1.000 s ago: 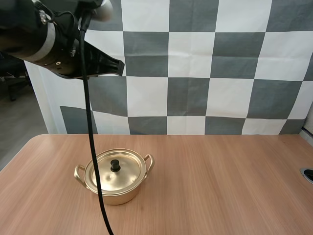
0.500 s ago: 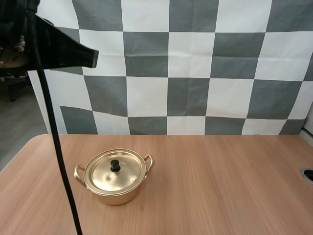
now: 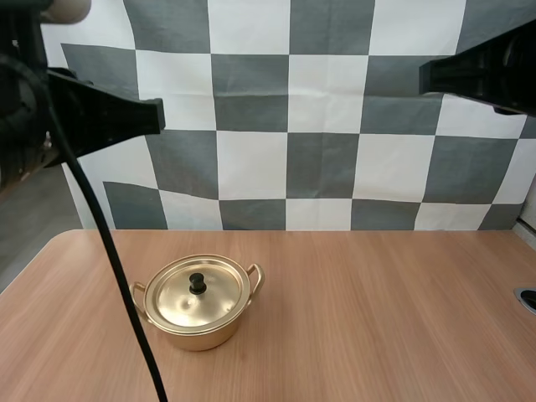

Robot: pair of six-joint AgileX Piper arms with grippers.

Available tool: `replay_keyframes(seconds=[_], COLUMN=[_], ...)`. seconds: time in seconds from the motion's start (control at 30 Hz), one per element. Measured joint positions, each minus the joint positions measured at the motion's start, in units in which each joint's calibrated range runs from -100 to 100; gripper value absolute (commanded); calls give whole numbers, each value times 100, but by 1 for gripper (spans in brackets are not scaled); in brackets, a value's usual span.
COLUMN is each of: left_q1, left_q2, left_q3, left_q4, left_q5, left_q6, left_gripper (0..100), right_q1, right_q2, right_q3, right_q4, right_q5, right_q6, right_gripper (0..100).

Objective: Open the pot, put the car inside, and close it

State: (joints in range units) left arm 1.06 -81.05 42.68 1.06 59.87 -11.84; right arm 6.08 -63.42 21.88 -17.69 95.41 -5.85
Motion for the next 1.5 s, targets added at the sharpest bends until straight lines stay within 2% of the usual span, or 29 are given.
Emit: replay_keyframes(seconds=[0.2, 0.3, 0.47, 0.8, 1.0, 1.1, 1.23, 1.5], left_q1=[-7, -7, -7, -7, -7, -7, -7, -7], left_q2=[-866, -1232, -1637, -1895, -1895, -1895, -1895, -1895], left_q3=[1219, 1806, 2818, 4796, 5697, 5732, 5732, 5732], left_q4=[-106, -106, -106, -106, -106, 63, 93, 105], left_q5=[-1545, -2381, -3276, -4456, -5187, -5240, -4659, -3320], left_q6=[0, 0, 0, -177, -190, -190, -190, -190], left_gripper=[0, 0, 0, 0, 0, 0, 0, 0], right_q1=[0, 0, 0, 0, -17, -103, -324, -590], right_q2=[-203, -191, -191, -191, -216, -313, -659, -1685], right_q3=[1179, 1813, 2823, 4754, 5484, 5744, 6059, 7076], right_q4=[-994, -1202, -1140, -1123, -1109, -1099, -1099, -1099], right_q5=[-1535, -2258, -3300, -4942, -5451, -5582, -6123, -8070], right_q6=[873, 1283, 1609, 1629, 1629, 1629, 1629, 1629], right_gripper=[0, 0, 0, 0, 0, 0, 0, 0])
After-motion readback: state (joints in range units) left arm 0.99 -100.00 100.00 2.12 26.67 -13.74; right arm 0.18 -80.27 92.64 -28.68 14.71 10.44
